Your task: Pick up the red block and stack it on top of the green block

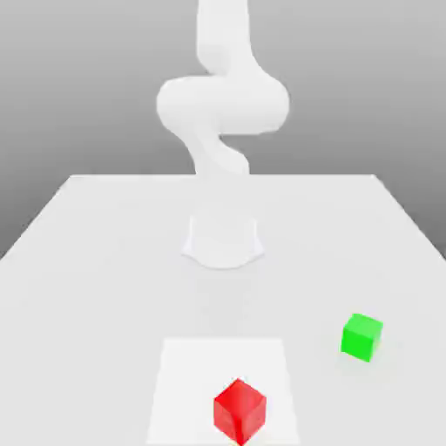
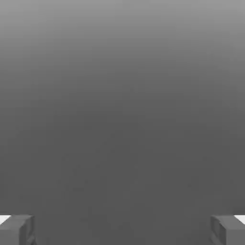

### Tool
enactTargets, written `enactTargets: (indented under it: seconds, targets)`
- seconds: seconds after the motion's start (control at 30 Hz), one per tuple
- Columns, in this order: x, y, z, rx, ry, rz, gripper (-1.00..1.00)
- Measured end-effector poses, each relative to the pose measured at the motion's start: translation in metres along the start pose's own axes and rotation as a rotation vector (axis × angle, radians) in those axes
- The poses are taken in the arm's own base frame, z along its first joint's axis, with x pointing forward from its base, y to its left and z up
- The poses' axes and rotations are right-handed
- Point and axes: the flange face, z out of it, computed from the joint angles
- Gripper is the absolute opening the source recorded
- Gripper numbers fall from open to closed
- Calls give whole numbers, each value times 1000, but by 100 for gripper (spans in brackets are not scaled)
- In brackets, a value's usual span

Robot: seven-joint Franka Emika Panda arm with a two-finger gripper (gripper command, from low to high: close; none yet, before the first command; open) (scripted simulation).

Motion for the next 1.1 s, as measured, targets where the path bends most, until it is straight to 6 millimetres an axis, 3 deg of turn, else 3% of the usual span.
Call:
enactTargets:
  seconds: [0.23, 0.5, 0.7, 0.83, 0.97, 1.0, 1.1]
  targets:
    - [-20, 17, 144, -62, -222, -191, 0]
    - [-82, 59, 284, -146, -440, -414, 0]
    - [-143, 108, 364, -223, -587, -595, 0]
    - [-178, 149, 404, -280, -669, -707, 0]
    - [-204, 175, 442, -289, -682, -729, 0]
    - [-210, 182, 450, -289, -683, -729, -100]
    - [-210, 182, 450, -290, -684, -728, -100]
